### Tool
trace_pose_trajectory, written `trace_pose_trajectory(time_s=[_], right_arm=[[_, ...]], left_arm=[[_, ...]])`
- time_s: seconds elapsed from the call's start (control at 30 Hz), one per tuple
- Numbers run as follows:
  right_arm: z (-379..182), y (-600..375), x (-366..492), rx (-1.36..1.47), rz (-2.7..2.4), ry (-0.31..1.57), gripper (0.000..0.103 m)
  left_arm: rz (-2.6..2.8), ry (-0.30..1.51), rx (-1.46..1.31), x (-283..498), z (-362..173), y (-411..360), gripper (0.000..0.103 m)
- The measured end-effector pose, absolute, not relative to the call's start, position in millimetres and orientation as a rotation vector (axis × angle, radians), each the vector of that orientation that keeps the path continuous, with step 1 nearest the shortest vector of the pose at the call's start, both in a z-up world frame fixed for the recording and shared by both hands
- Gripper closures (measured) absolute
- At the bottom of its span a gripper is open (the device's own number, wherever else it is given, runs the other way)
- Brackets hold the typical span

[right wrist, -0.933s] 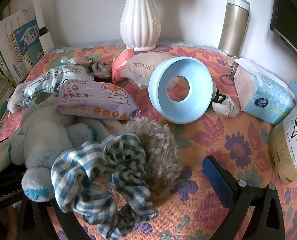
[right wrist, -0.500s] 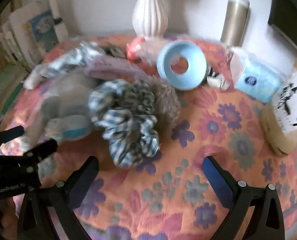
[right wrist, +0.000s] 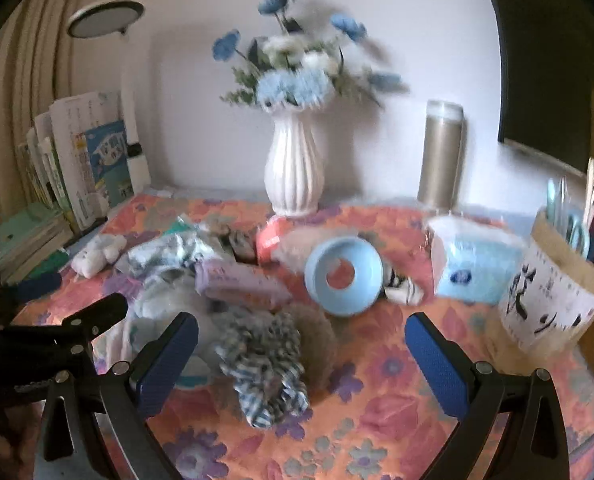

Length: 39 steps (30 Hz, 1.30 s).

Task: Organize soft objects
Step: 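Move both grippers toward the grey plush koala and checked scrunchie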

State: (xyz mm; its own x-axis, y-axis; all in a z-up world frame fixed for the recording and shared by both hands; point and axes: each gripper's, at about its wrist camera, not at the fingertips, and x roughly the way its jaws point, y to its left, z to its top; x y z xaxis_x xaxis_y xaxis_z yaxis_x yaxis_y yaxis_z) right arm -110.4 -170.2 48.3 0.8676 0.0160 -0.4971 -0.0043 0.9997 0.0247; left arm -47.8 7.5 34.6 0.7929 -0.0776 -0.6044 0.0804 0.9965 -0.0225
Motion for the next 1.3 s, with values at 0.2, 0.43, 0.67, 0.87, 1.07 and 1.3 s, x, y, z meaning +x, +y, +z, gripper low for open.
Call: trace_pose_trajectory(time_s=[0.2, 0.43, 0.67, 0.87, 1.07, 1.3], right_arm=[[44.3, -177.9, -98.5, 0.049, 0.031, 0.578, 0.0], [47.7, -178.2, -107.1, 0.034, 0.039, 0.538, 0.0], [49.8, -190.2, -110.0, 0.091, 0.054, 0.524, 0.0], [50.4, -180.9, -112.2, 0.043, 0.061, 0.512, 0.0], [50.1, -181.8, -111.5, 0.046, 0.067, 0.515, 0.0], [49.2, -187.0, -110.0, 0.077, 0.078, 0.525, 0.0]], left_arm=[[-0.119, 0.68, -0.03, -46.5, 26.8, 12.7, 0.001], [-0.11, 0.667, -0.058, -50.6, 33.8, 15.8, 0.001], [-0.111, 0.66, -0.159, -49.7, 38.3, 32.4, 0.001], [-0.125, 0.665, -0.133, -50.1, 37.9, 26.2, 0.001], [-0.131, 0.685, -0.147, -48.1, 36.7, 25.8, 0.001], [-0.135, 0.705, -0.175, -44.6, 35.2, 27.4, 0.001]])
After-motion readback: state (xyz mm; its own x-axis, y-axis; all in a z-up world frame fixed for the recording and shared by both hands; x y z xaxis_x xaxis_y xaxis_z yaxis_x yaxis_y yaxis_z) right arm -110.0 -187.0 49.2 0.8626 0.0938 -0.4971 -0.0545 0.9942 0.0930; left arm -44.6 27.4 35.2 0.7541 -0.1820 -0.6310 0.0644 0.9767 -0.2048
